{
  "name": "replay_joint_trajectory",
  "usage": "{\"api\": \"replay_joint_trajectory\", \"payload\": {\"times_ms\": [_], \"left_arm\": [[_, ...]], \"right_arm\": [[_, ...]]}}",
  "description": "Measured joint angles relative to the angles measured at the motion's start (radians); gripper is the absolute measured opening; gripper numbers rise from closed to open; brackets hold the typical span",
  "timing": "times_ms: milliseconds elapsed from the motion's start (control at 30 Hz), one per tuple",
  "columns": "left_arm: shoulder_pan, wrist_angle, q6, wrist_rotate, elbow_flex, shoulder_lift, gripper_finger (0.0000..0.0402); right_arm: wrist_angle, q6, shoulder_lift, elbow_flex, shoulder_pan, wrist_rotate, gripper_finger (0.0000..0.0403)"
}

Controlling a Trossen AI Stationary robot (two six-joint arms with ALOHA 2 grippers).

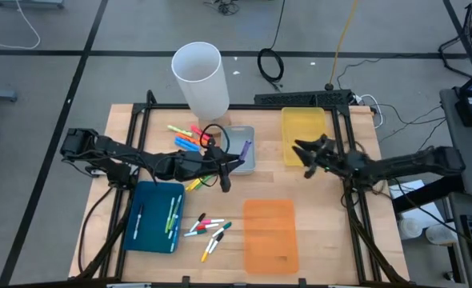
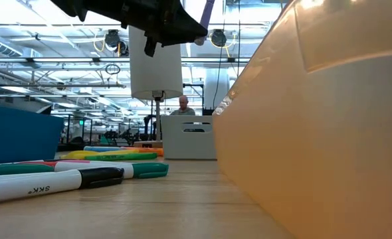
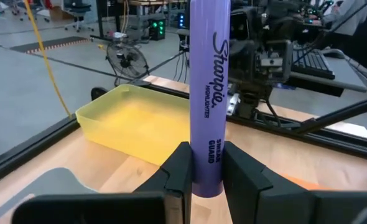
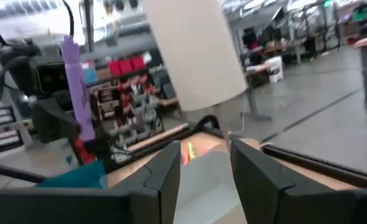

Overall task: Pick & Place Markers
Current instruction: Put the large violet highlighter pen in the yellow bin

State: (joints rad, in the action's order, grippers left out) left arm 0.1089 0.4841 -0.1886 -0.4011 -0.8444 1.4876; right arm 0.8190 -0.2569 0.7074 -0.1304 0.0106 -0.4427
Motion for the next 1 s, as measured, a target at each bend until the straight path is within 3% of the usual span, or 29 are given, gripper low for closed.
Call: {"api": "replay_joint_trajectory", "payload": {"times_ms": [200, 400, 633, 867, 1000], "left_arm": [[0.000, -0.019, -0.032, -0.003, 0.000, 0.000, 0.0064], [0.000, -0.022, -0.030, -0.003, 0.000, 0.000, 0.0064], [0.002, -0.034, -0.015, 0.004, 0.000, 0.000, 0.0064], [0.002, -0.041, 0.004, 0.008, 0.000, 0.000, 0.0064], [0.002, -0.049, 0.003, -0.008, 0.001, 0.001, 0.0064]], "right_arm": [[0.068, 0.000, 0.404, -0.231, 0.063, 0.100, 0.0128], [0.141, 0.037, 0.618, -0.452, 0.089, 0.302, 0.0128], [0.142, 0.016, 0.709, -0.555, 0.091, 0.489, 0.0167], [0.114, -0.047, 0.710, -0.556, 0.090, 0.482, 0.0261], [-0.019, -0.065, 0.680, -0.557, 0.087, 0.522, 0.0295]]}}
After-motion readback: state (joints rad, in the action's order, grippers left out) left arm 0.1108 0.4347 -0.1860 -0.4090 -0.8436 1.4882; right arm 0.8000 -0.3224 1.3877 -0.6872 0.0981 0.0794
